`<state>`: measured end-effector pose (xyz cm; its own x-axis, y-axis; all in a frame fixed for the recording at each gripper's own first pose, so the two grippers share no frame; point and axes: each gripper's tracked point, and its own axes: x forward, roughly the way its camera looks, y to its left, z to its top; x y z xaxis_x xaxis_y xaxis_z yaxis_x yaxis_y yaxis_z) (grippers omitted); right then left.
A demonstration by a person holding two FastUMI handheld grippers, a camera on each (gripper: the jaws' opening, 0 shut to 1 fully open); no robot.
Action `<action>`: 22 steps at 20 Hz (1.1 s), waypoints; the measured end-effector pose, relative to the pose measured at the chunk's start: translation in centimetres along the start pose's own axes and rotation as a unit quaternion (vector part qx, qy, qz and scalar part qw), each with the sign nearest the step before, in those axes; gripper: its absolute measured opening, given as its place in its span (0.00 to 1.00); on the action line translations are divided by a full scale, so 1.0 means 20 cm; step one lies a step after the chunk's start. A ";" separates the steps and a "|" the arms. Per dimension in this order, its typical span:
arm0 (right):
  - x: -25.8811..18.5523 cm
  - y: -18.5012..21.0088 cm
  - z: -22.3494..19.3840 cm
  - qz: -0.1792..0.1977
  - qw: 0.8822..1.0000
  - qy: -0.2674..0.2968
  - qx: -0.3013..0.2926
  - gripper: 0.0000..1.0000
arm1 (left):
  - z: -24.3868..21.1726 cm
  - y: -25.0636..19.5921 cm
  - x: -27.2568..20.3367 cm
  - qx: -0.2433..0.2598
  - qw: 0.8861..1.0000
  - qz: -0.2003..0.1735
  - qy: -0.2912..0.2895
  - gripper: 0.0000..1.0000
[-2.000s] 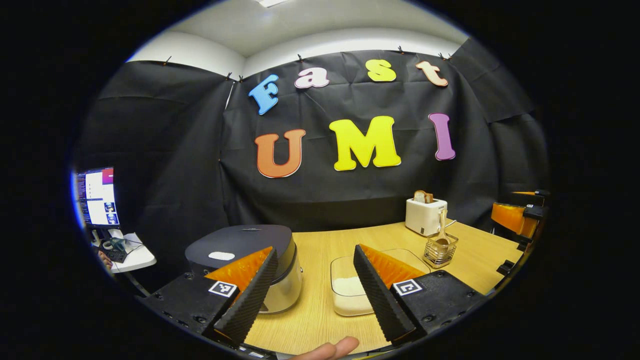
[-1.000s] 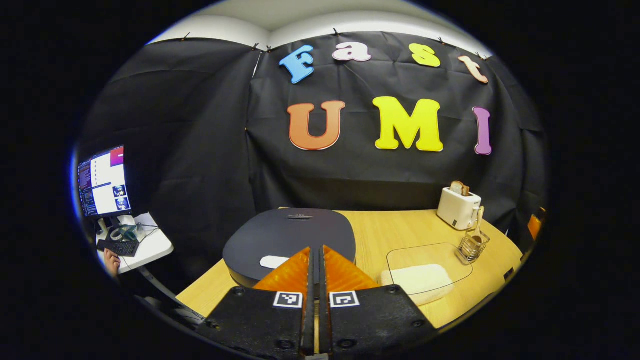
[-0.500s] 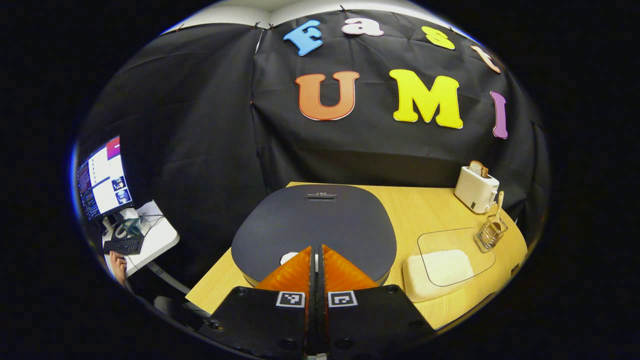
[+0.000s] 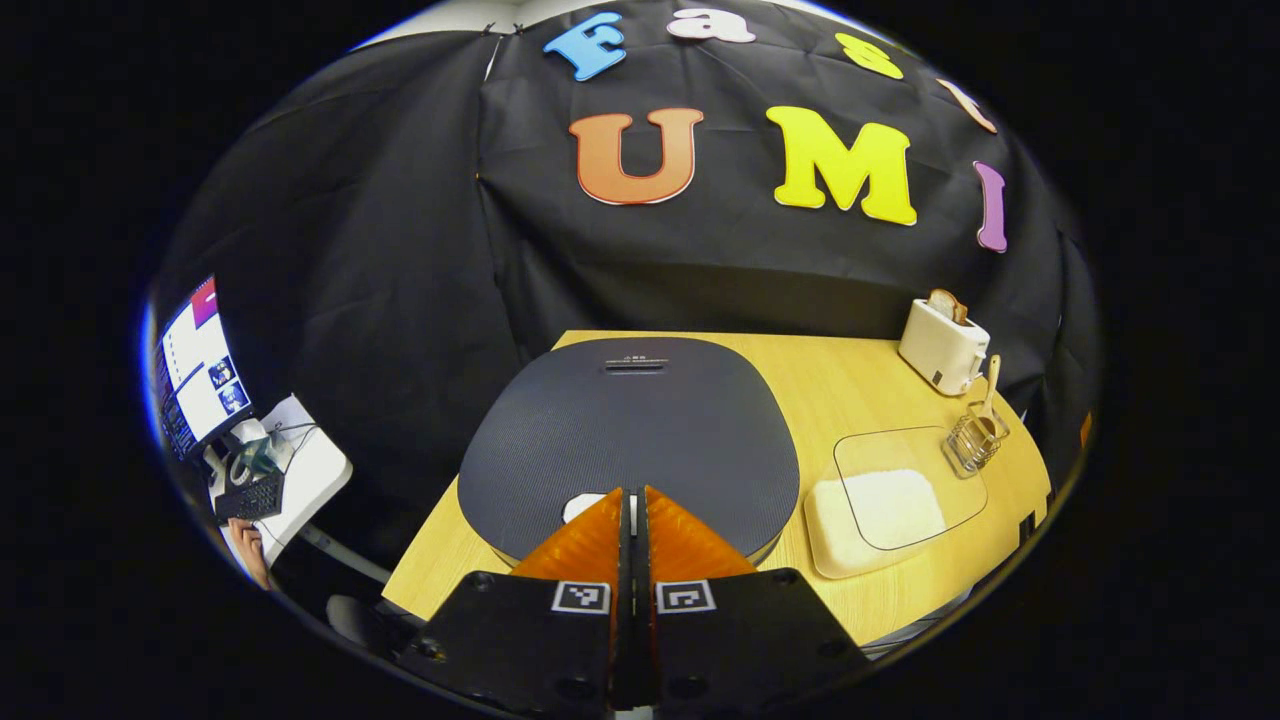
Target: Close the left gripper, press the button to open the rice cooker; take a wooden spoon from the chopstick holder with the right hand, scoop a spoonful of rice and pour it into the rice cooker, then put the wooden spoon back into the chopstick holder.
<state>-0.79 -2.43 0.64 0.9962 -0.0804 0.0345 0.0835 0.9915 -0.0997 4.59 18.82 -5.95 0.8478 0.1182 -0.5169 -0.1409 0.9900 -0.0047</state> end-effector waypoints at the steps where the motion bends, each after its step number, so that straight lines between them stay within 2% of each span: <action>1: 0.00 0.00 -0.01 0.001 1.000 0.002 0.000 0.95 | 0.00 0.00 0.00 0.008 1.000 0.000 0.003 0.03; 3: 0.00 0.02 -0.02 0.006 1.000 0.007 0.000 0.95 | -0.03 0.01 -0.01 0.003 1.000 0.004 0.019 0.03; 9: -0.02 0.05 0.00 0.010 1.000 -0.002 -0.013 0.95 | 0.00 0.01 -0.01 0.008 1.000 0.019 0.010 0.03; 12: -0.01 0.03 -0.01 0.004 1.000 0.000 -0.011 0.95 | 0.10 0.02 -0.04 -0.001 0.999 0.028 -0.025 0.03; 15: 0.01 0.01 -0.03 0.001 1.000 0.010 -0.006 0.95 | 0.28 0.03 -0.13 0.006 0.995 0.038 -0.093 0.04; 16: 0.01 0.01 -0.03 0.001 1.000 0.012 -0.004 0.95 | 0.35 0.02 -0.16 0.008 0.992 0.037 -0.120 0.08; 19: 0.01 0.02 -0.03 0.004 1.000 0.014 0.008 0.95 | 0.51 0.10 -0.27 0.030 0.978 0.081 -0.190 0.72; 20: 0.01 0.02 -0.04 0.004 1.000 0.015 0.007 0.95 | 0.53 0.10 -0.30 0.028 0.974 0.087 -0.207 0.69; 21: 0.02 0.01 -0.04 0.002 1.000 0.015 0.006 0.95 | 0.54 0.05 -0.30 0.021 0.975 0.077 -0.207 0.87; 22: 0.02 0.00 -0.03 0.000 1.000 0.013 0.004 0.96 | 0.52 0.02 -0.32 0.014 0.977 0.067 -0.202 0.89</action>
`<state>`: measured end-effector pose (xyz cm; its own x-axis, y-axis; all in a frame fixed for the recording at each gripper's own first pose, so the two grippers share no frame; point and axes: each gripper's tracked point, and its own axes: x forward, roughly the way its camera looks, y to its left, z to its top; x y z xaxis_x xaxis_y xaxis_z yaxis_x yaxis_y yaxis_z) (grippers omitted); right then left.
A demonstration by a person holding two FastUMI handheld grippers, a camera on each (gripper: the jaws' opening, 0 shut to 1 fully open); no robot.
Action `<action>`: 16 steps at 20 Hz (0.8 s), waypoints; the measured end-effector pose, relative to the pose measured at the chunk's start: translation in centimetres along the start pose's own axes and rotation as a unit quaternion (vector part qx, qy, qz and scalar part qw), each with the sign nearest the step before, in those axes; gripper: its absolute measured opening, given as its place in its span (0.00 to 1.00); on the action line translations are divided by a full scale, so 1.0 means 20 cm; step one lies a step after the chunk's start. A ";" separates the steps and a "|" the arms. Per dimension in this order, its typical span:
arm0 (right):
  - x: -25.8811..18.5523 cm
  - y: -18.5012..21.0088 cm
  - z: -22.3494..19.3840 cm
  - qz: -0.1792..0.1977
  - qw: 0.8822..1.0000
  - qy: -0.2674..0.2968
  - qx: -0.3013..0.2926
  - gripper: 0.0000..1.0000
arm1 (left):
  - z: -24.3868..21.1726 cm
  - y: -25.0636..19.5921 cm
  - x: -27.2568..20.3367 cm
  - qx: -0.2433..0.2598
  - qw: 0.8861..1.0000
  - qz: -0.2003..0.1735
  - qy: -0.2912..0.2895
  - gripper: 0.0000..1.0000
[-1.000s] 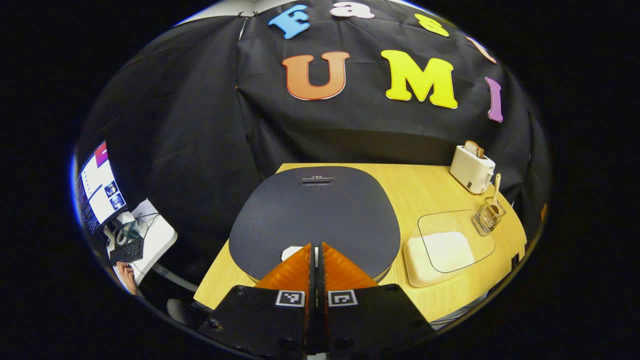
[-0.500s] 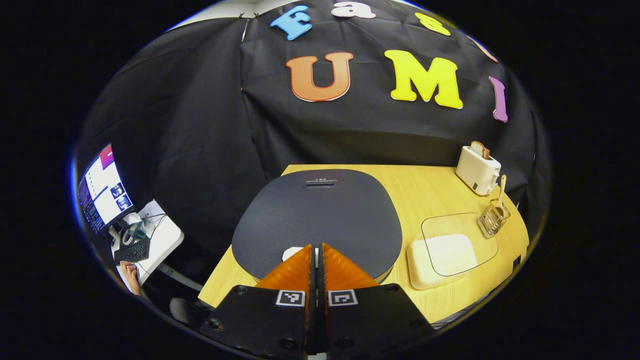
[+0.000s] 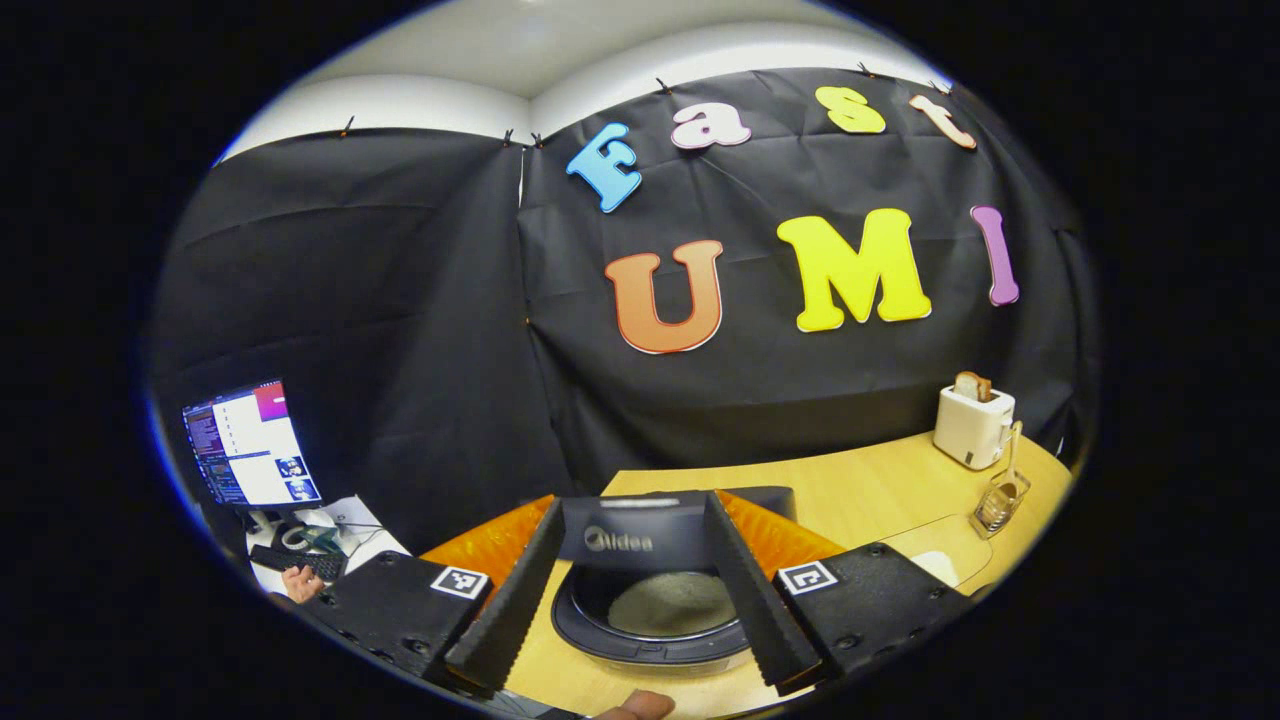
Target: Close the left gripper, press the button to open the rice cooker; take a wooden spoon from the chopstick holder with the right hand, scoop a spoonful of rice and pour it into the rice cooker, then put the wooden spoon back into the chopstick holder.
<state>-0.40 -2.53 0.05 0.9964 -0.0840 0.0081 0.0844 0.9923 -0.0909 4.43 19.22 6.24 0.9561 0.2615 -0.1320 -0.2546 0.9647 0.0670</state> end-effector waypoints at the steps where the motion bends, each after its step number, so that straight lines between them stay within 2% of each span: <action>1: 0.00 0.00 0.00 -0.001 1.000 -0.001 0.000 0.96 | -0.01 -0.02 -0.01 -0.005 1.000 -0.006 0.000 0.94; 2: 0.00 0.00 0.00 -0.002 1.000 -0.001 0.001 0.96 | 0.00 -0.03 -0.04 -0.006 1.000 -0.008 -0.003 0.99; 5: 0.02 0.00 -0.02 -0.001 1.000 0.004 -0.002 0.95 | 0.01 -0.06 -0.09 -0.004 1.000 -0.011 -0.019 0.99; 6: 0.02 0.01 -0.03 0.001 1.000 0.007 -0.003 0.95 | 0.00 -0.08 -0.11 -0.004 1.000 -0.013 -0.020 0.96; 7: 0.03 0.01 -0.04 0.004 1.000 0.009 -0.003 0.95 | -0.01 -0.09 -0.13 -0.005 1.000 -0.015 -0.020 0.99; 11: 0.06 -0.01 -0.05 0.003 1.000 0.012 -0.003 0.95 | -0.07 -0.23 -0.20 -0.005 0.999 -0.043 -0.020 0.99; 13: 0.10 -0.09 -0.07 -0.016 1.000 0.017 -0.005 0.95 | -0.10 -0.30 -0.21 0.004 0.998 -0.055 -0.030 0.96; 14: 0.12 -0.11 -0.09 -0.024 0.999 0.021 -0.003 0.95 | -0.12 -0.33 -0.22 0.010 0.998 -0.059 -0.030 1.00; 16: 0.17 -0.15 -0.12 -0.031 0.999 0.028 0.012 0.95 | -0.19 -0.41 -0.26 0.021 0.997 -0.071 -0.027 0.99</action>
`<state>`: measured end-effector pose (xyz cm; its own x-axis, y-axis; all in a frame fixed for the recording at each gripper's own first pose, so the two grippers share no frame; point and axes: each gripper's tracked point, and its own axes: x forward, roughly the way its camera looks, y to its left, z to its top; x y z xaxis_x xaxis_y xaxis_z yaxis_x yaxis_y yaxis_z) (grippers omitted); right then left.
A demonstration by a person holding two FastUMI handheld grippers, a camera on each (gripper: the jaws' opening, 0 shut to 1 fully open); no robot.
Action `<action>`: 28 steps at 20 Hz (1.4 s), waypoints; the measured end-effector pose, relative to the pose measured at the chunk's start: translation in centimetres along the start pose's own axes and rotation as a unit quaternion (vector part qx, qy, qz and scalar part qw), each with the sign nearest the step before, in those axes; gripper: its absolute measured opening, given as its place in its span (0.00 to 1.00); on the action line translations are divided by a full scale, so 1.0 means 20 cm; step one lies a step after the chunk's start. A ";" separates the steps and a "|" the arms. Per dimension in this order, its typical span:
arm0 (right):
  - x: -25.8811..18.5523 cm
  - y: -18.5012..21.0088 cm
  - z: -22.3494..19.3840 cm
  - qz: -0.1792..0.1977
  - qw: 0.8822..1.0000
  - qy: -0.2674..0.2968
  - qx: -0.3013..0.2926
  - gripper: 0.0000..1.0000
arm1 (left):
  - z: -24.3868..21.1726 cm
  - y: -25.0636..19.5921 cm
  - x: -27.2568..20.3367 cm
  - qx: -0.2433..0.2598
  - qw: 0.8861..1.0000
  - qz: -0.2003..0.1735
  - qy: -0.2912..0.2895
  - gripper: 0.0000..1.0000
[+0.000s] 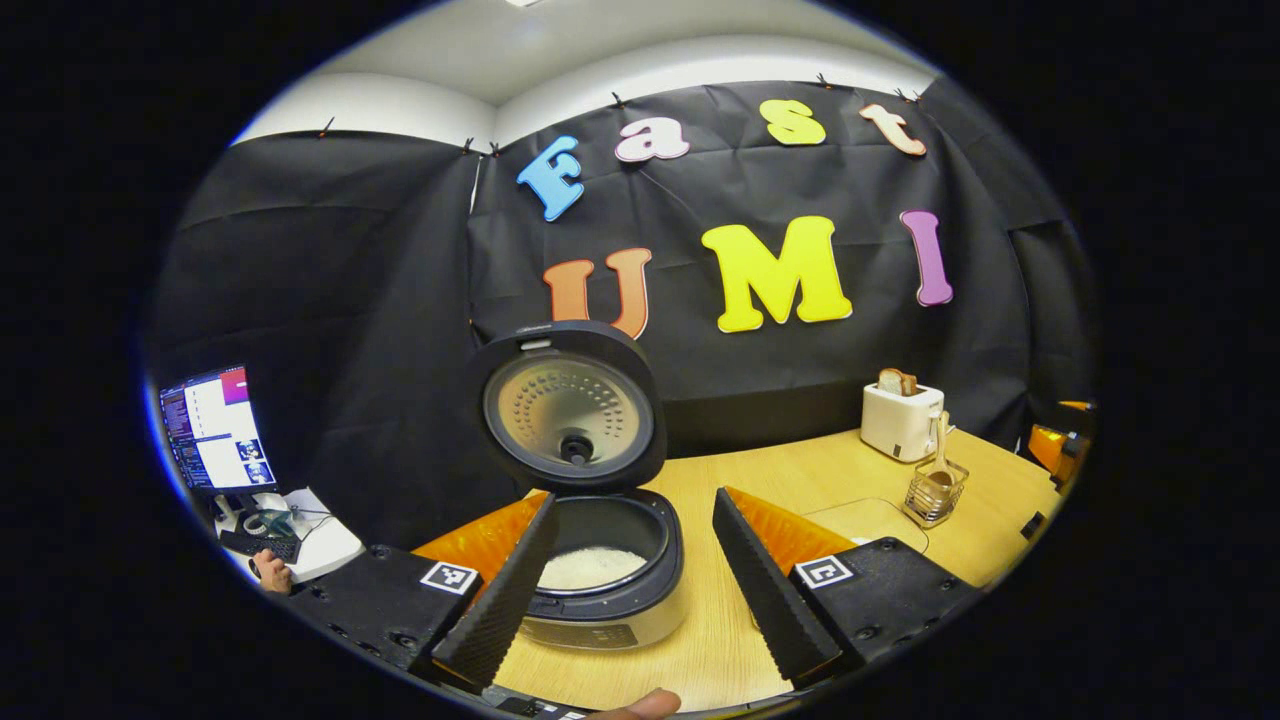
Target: Close the left gripper, press the button to open the rice cooker; take a wooden spoon from the chopstick holder with the right hand, scoop a spoonful of rice and pour it into the rice cooker, then put the wooden spoon back into the chopstick holder.
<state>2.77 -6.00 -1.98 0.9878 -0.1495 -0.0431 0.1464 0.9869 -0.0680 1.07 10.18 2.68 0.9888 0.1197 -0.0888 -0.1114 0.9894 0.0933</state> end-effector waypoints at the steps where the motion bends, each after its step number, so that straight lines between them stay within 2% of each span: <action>1: 0.04 0.00 -0.01 0.002 1.000 0.005 0.012 0.95 | -0.02 -0.05 -0.01 0.002 1.000 -0.007 -0.001 0.99; 4: 0.19 0.01 -0.12 0.016 0.998 0.045 0.035 0.95 | -0.08 -0.15 -0.03 -0.016 1.000 -0.019 0.001 0.98; 8: 0.42 0.07 -0.17 0.032 0.997 0.069 0.016 0.92 | -0.07 -0.18 -0.03 -0.013 1.000 -0.014 -0.014 0.99; 11: 0.62 0.09 -0.21 0.031 0.996 0.084 0.020 0.92 | -0.06 -0.19 -0.04 -0.018 0.999 -0.010 -0.027 0.99; 13: 0.75 0.11 -0.23 0.033 0.994 0.099 0.028 0.95 | -0.08 -0.21 -0.04 -0.018 0.999 -0.018 -0.024 0.99; 14: 0.81 0.11 -0.23 0.031 0.994 0.102 0.028 0.92 | -0.09 -0.21 -0.03 -0.016 0.999 -0.022 -0.020 0.99; 15: 0.87 0.10 -0.23 0.026 0.994 0.103 0.030 0.95 | -0.10 -0.21 -0.02 -0.011 0.999 -0.025 -0.016 0.99; 17: 0.98 0.11 -0.24 0.025 0.992 0.118 0.037 0.95 | -0.13 -0.16 0.00 -0.012 1.000 -0.016 -0.010 0.99; 18: 1.03 0.12 -0.26 0.026 0.991 0.130 0.037 0.92 | -0.15 -0.14 0.00 -0.018 1.000 -0.012 -0.005 0.99; 19: 1.07 0.13 -0.27 0.027 0.989 0.139 0.039 0.96 | -0.16 -0.12 0.01 -0.024 1.000 -0.008 -0.001 0.96; 22: 1.19 0.13 -0.33 0.022 0.983 0.173 0.051 0.96 | -0.17 -0.04 0.02 -0.049 0.999 0.005 0.005 0.99; 25: 1.29 0.13 -0.43 0.020 0.972 0.225 0.069 0.96 | -0.16 -0.01 0.04 -0.073 0.997 -0.003 0.000 1.00; 28: 1.36 0.12 -0.42 0.012 0.963 0.251 0.098 0.94 | -0.14 0.06 0.02 -0.086 0.996 0.005 -0.009 0.98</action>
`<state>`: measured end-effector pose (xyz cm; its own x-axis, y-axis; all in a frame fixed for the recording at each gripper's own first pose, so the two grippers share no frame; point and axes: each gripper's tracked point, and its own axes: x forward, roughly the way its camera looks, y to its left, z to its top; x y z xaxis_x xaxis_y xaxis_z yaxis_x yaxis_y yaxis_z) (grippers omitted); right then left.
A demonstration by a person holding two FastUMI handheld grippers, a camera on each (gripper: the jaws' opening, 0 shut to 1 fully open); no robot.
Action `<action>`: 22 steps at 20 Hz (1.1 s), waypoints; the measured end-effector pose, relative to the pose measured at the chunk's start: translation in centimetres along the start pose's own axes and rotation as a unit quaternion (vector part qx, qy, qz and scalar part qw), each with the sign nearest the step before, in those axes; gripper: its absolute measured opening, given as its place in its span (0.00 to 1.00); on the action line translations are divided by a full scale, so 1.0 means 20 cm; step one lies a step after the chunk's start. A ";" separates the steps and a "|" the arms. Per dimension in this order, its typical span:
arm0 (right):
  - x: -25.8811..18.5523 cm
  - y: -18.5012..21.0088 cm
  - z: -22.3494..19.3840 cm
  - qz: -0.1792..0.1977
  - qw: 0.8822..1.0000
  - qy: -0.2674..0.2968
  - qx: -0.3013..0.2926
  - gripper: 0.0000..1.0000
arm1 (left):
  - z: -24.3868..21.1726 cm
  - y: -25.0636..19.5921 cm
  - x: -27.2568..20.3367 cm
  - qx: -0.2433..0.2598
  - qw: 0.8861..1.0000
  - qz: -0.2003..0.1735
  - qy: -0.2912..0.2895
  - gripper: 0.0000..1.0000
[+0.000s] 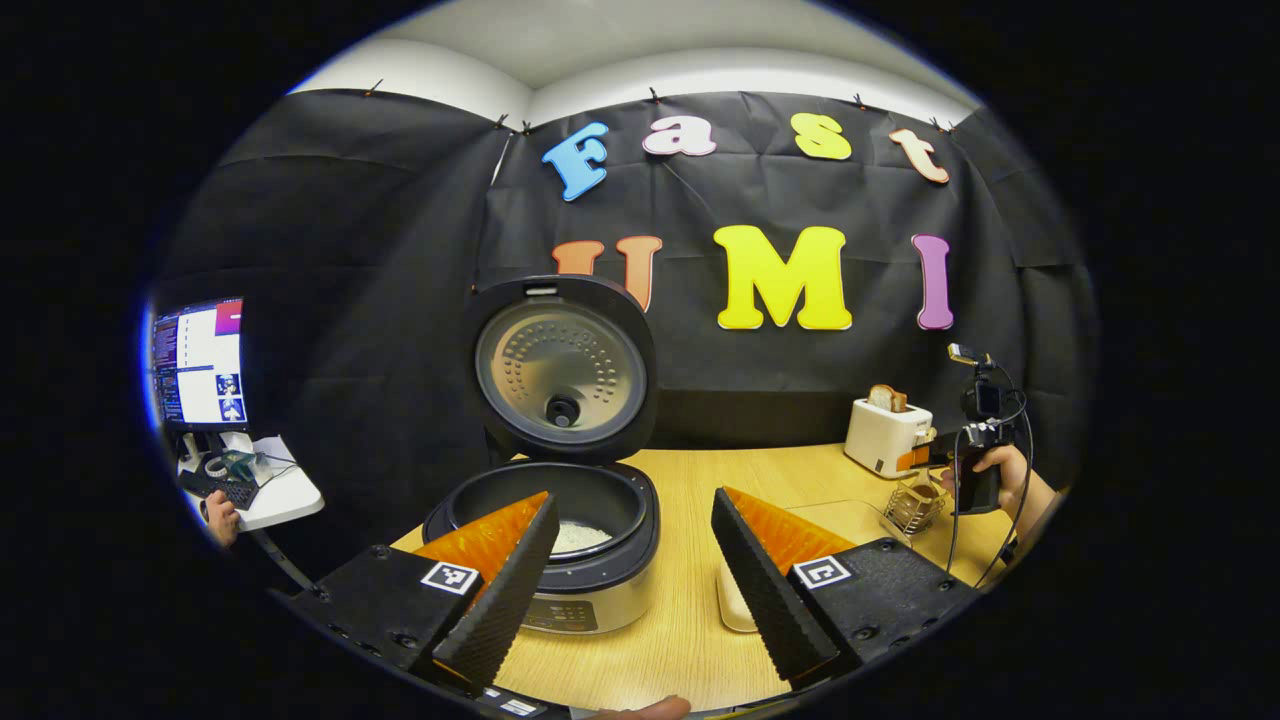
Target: Close the left gripper, press the button to open the rice cooker; take a wooden spoon from the chopstick holder with the right hand, scoop a spoonful of rice and pour it into the rice cooker, then put the wooden spoon back into the chopstick holder.
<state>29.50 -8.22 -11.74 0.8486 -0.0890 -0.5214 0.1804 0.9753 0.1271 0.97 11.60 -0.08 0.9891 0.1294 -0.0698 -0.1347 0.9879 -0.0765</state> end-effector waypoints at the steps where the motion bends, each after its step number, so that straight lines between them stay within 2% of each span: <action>1: 0.01 0.01 0.00 0.004 1.000 0.010 0.010 0.93 | 0.00 0.01 0.00 -0.001 1.000 -0.002 0.000 0.98; 2: 0.03 0.00 0.00 0.000 1.000 0.017 0.016 0.87 | -0.01 0.01 0.00 -0.001 1.000 -0.005 0.002 0.98; 3: 0.04 0.00 0.00 -0.004 1.000 0.023 0.017 0.93 | -0.01 0.01 0.00 -0.001 1.000 -0.007 0.004 0.98; 4: 0.05 0.00 -0.01 -0.006 0.999 0.026 0.018 0.83 | -0.01 0.02 0.00 0.000 1.000 -0.007 0.003 0.98; 5: 0.06 0.00 -0.01 -0.010 0.999 0.028 0.016 0.78 | 0.00 0.02 0.00 -0.001 1.000 -0.008 0.002 0.98; 6: 0.07 0.00 -0.01 -0.010 0.999 0.027 0.014 0.67 | 0.00 0.02 -0.01 -0.002 1.000 -0.009 0.001 0.97; 8: 0.11 -0.01 -0.01 -0.018 0.999 0.028 0.008 0.68 | 0.01 0.01 -0.01 -0.001 1.000 -0.015 -0.003 0.97; 9: 0.13 -0.01 -0.02 -0.022 0.999 0.034 0.004 0.61 | 0.01 -0.01 -0.01 0.001 1.000 -0.018 -0.003 0.97; 10: 0.15 -0.02 -0.04 -0.027 0.999 0.041 -0.001 0.45 | 0.01 -0.02 -0.01 0.003 1.000 -0.022 -0.004 0.97; 11: 0.16 -0.03 -0.04 -0.033 0.998 0.044 -0.007 0.37 | 0.01 -0.03 -0.01 0.006 1.000 -0.025 -0.004 0.97; 12: 0.16 -0.02 -0.04 -0.025 0.999 0.046 -0.001 0.24 | 0.00 -0.03 -0.01 0.008 1.000 -0.025 -0.003 0.97; 13: 0.15 -0.01 -0.04 -0.023 0.999 0.043 0.003 0.18 | 0.00 -0.02 -0.01 0.008 1.000 -0.024 -0.002 0.97; 15: 0.11 0.00 -0.01 -0.017 0.999 0.036 0.008 0.17 | -0.01 -0.01 0.00 0.008 1.000 -0.022 0.000 0.97; 16: 0.11 0.01 -0.02 -0.013 0.999 0.036 0.006 0.12 | -0.01 -0.01 0.00 0.007 1.000 -0.021 0.001 0.97; 19: 0.05 0.04 0.01 -0.004 1.000 0.025 0.001 0.12 | 0.00 0.00 0.00 0.007 1.000 -0.019 0.000 0.97; 22: -0.04 0.04 0.05 -0.015 1.000 0.014 0.014 0.07 | 0.00 0.01 -0.01 0.005 1.000 -0.021 -0.003 0.97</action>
<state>29.42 -7.67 -10.35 0.8281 -0.1127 -0.5491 0.2203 0.9662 0.1339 0.80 11.71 -0.02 0.9942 0.0879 -0.0617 -0.0921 0.9933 -0.0694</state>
